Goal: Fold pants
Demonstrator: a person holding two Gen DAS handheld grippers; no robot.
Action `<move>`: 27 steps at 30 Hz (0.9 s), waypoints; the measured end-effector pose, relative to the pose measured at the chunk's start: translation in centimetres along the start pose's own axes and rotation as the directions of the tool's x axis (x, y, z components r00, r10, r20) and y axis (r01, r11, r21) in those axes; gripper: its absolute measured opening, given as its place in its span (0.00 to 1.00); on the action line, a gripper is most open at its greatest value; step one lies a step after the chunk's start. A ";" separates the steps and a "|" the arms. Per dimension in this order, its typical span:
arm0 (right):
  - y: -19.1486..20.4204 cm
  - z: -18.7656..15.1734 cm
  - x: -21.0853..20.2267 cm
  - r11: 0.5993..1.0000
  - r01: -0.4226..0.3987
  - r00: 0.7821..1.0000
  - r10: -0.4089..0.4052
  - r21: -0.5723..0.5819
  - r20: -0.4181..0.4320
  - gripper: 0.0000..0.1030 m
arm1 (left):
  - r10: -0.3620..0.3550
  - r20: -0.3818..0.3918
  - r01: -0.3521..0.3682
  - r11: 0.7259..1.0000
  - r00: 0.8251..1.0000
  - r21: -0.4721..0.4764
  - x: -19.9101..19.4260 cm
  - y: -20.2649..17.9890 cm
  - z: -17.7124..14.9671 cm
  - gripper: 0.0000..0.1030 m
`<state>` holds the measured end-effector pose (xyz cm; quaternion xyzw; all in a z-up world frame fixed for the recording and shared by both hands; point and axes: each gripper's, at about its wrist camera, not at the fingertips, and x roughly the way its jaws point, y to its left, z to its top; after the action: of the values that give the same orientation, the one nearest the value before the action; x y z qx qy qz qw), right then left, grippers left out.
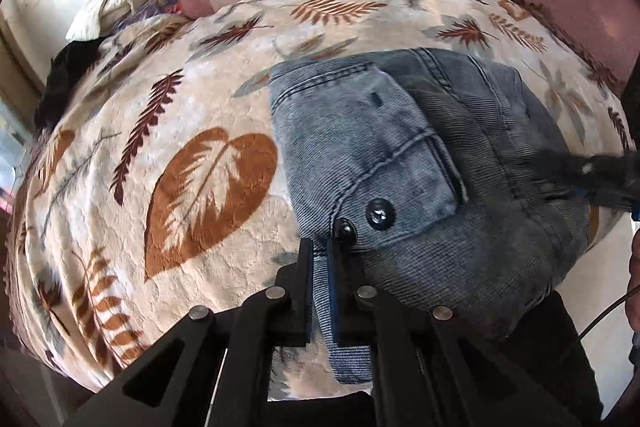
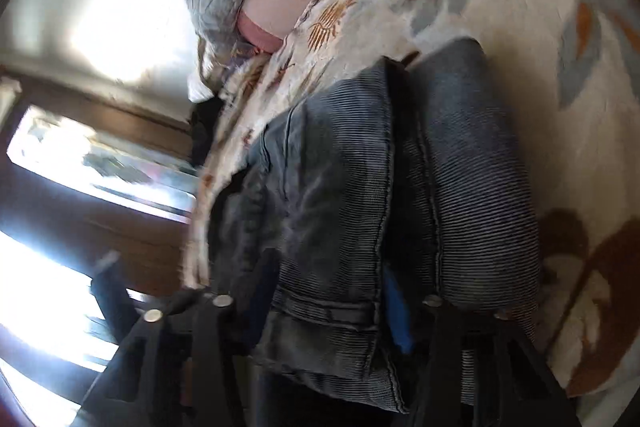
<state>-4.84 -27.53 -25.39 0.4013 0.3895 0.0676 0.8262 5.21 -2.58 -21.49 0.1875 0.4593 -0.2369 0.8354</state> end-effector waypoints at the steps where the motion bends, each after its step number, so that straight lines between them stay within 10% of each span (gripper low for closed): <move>1: 1.0 -0.2 0.1 0.999 0.005 1.000 -0.005 -0.037 -0.004 0.15 | -0.017 -0.007 0.017 1.000 1.000 -0.015 -0.1 0.2 0.1 0.03; 8: 4.6 0.8 -6.1 0.991 0.011 0.983 0.015 -0.136 0.185 0.13 | -0.082 0.054 0.079 0.996 0.995 0.049 -2.2 -3.3 1.7 0.04; 12: 3.4 0.8 -8.0 0.984 0.105 0.970 -0.070 -0.143 0.234 0.13 | -0.004 0.003 0.004 0.995 1.000 0.099 -0.1 -6.4 2.3 0.08; 16: -2.1 0.5 -3.0 0.992 0.128 0.992 -0.128 0.021 0.020 0.31 | 0.022 -0.039 -0.019 0.997 0.999 0.075 1.2 -5.9 2.0 0.09; 22: -2.6 0.3 -4.8 0.992 -0.114 0.993 0.112 0.060 0.048 0.64 | 0.057 -0.070 -0.057 0.998 0.996 0.002 1.4 -2.0 1.4 0.29; 27: -4.3 -0.5 -2.4 0.978 -0.139 0.985 0.152 0.158 -0.077 0.66 | 0.071 -0.043 -0.070 0.997 0.997 0.023 1.8 -2.1 0.7 0.29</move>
<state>-7.72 -31.14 -27.18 0.4871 0.3994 0.1157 0.7680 5.34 -5.08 -22.87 0.2175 0.4681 -0.2079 0.8309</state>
